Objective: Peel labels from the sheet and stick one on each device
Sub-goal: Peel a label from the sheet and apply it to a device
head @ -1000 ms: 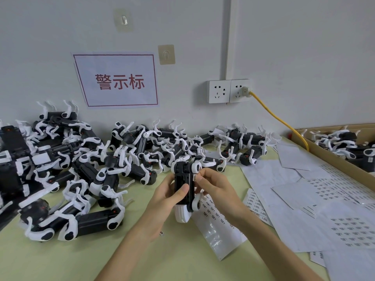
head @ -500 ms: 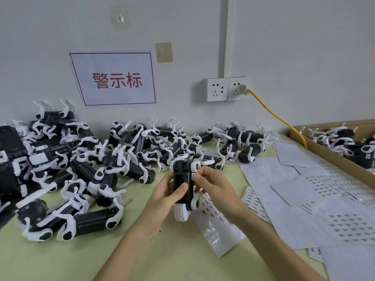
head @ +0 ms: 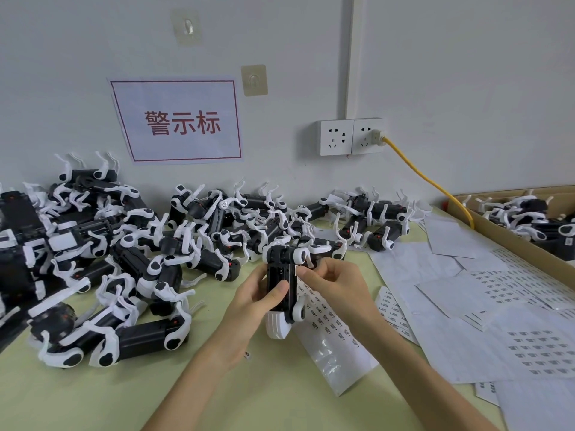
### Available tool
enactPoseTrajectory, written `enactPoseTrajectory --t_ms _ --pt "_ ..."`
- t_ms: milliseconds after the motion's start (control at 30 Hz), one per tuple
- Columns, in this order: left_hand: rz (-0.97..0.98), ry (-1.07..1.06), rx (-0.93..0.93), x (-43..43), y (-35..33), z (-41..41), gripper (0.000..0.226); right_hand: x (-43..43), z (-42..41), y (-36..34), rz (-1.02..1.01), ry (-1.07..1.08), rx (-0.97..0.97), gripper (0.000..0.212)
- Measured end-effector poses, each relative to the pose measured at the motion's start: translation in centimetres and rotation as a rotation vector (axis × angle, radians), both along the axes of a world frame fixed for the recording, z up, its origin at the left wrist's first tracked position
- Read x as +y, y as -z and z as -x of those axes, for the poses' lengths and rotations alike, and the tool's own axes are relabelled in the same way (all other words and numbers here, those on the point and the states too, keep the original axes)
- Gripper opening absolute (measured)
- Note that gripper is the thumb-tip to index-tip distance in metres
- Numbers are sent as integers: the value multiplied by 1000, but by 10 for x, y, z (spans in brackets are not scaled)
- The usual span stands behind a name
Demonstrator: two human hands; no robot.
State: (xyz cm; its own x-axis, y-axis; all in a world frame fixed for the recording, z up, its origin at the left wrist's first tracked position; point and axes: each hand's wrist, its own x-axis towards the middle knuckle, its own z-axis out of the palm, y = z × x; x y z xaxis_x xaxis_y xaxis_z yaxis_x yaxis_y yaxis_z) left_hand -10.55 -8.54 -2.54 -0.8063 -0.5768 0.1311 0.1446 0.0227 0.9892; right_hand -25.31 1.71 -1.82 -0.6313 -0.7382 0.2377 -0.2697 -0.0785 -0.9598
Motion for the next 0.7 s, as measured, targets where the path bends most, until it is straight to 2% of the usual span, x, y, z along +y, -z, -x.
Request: enactPoseTrajectory --t_ms 67,167,300,367,467,567,633,700 --pt "-114 24 35 1 -2 1 36 1 0 -1 -10 -11 -13 53" --pt "-331 84 90 2 -5 1 31 -1 0 0 28 41 -23 50" --pt "-541 102 101 -4 -6 0 37 5 5 -5 212 215 7 30" --pt "-560 137 117 -6 -7 -1 41 8 8 -10 216 181 -19 18" --pt "-552 188 89 -5 -6 -1 42 7 10 -10 141 -4 -79 36" --pt "-560 215 84 -1 -5 1 41 5 6 -9 89 -161 -73 39" --pt "-571 197 73 1 -7 1 37 4 2 -9 84 -180 -20 32" --pt "-528 137 8 2 -7 1 44 4 -1 -10 109 -145 29 31"
